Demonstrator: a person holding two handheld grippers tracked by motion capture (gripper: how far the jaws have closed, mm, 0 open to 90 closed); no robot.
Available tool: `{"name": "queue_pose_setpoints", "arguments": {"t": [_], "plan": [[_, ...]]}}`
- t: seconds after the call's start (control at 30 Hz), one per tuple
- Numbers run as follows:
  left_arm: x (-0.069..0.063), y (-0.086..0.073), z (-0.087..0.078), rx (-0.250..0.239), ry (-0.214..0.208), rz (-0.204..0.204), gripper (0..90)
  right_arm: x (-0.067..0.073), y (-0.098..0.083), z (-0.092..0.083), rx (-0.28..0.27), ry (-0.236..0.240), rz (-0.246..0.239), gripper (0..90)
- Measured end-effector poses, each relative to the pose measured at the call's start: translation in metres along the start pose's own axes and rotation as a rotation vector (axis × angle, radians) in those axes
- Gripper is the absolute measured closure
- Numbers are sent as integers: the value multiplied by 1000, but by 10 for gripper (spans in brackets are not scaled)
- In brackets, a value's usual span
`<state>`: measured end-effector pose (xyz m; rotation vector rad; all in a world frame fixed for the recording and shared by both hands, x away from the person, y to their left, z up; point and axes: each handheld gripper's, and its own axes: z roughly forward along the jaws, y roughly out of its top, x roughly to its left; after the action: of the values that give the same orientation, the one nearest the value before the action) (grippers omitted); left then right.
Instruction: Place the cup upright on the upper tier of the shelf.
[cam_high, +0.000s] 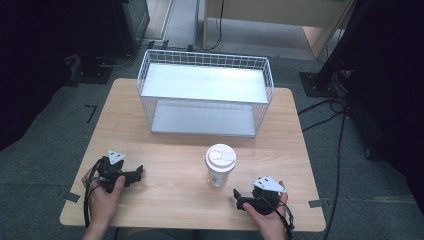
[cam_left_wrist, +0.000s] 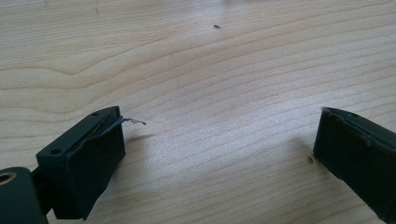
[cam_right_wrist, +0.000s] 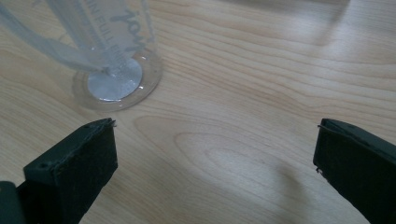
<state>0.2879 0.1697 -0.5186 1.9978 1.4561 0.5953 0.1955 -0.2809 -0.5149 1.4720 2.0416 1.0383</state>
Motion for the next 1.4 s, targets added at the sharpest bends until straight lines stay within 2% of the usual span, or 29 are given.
{"name": "queue_pose_setpoints", "arguments": {"t": [0.5,0.63,1.03,1.3,1.4], "plan": [[0,0,0,0,0,0,24,23,3,11,7,46,-18,0],[0,0,0,0,0,0,25,34,10,13,-9,66,-23,0],[0,0,0,0,0,0,24,48,25,17,-51,96,-21,0],[0,0,0,0,0,0,24,61,34,17,-120,94,-27,56],[0,0,0,0,0,0,25,66,41,16,-162,100,-15,70]]}}
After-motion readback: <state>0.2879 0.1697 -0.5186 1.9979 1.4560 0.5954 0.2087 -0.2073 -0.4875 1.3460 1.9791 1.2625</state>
